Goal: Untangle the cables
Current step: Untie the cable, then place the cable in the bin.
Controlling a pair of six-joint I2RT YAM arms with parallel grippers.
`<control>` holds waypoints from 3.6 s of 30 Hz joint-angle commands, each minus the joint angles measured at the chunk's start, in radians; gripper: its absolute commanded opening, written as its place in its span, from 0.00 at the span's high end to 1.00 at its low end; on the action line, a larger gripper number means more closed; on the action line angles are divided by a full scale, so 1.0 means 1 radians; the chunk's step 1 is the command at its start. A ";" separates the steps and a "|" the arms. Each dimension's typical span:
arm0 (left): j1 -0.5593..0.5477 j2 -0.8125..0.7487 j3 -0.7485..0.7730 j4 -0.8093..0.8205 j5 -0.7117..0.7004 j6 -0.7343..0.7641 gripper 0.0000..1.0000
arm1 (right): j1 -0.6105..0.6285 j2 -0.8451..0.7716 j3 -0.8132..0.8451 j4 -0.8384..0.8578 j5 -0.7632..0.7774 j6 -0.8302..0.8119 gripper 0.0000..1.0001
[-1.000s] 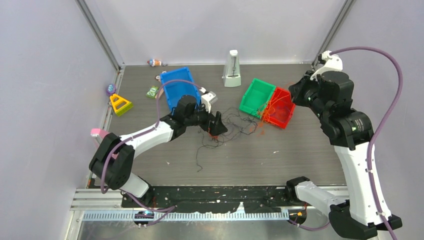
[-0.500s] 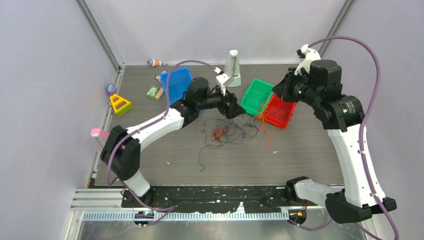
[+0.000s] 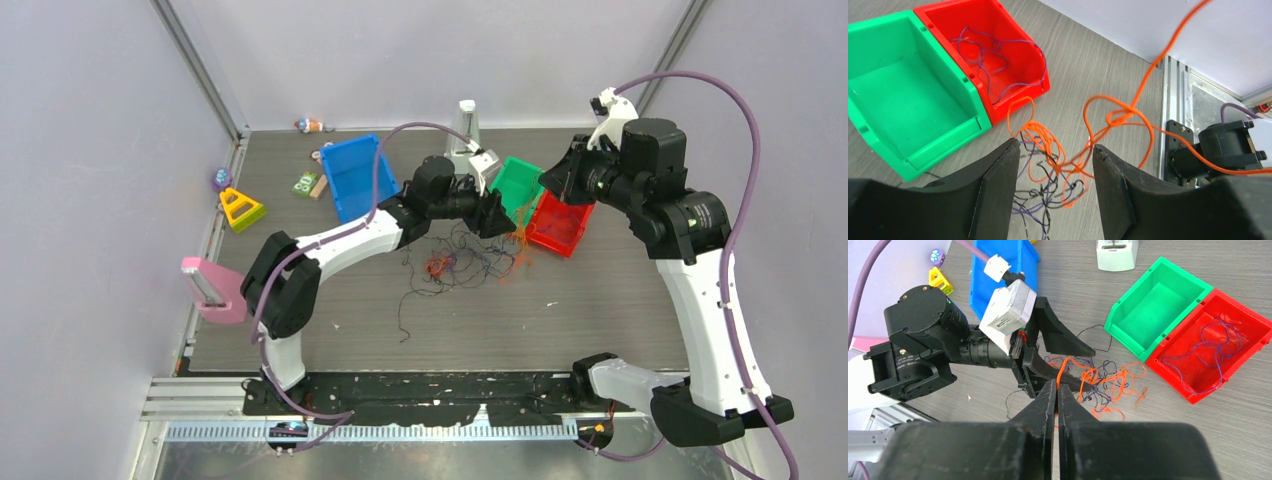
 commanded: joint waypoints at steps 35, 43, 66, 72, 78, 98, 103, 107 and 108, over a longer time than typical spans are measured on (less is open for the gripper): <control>0.276 -0.449 -0.585 0.072 -0.296 -0.077 0.93 | 0.002 -0.068 0.097 0.184 0.417 0.027 0.95; 0.276 -0.543 -0.695 0.150 -0.326 -0.056 0.86 | 0.000 0.092 0.162 0.287 0.339 0.049 0.95; 0.276 -0.664 -0.777 0.185 -0.409 -0.015 0.85 | -0.143 0.452 0.241 0.568 0.058 0.083 0.95; 0.276 -0.673 -0.784 0.188 -0.413 -0.011 0.85 | -0.180 0.464 0.086 0.623 0.034 0.091 0.95; 0.276 -0.664 -0.781 0.186 -0.409 -0.012 0.86 | -0.209 0.513 -0.051 0.624 0.035 0.092 0.95; 0.276 -0.654 -0.775 0.185 -0.401 -0.010 0.87 | -0.238 0.512 -0.055 0.537 0.173 0.025 0.95; 0.276 -0.657 -0.774 0.185 -0.401 -0.008 0.87 | -0.255 0.497 -0.020 0.516 0.171 0.031 0.95; 0.276 -0.657 -0.775 0.185 -0.400 -0.010 0.87 | -0.282 0.512 -0.018 0.497 0.173 0.016 0.94; 0.276 -0.655 -0.775 0.185 -0.400 -0.009 0.87 | -0.283 0.520 -0.022 0.497 0.173 0.012 0.95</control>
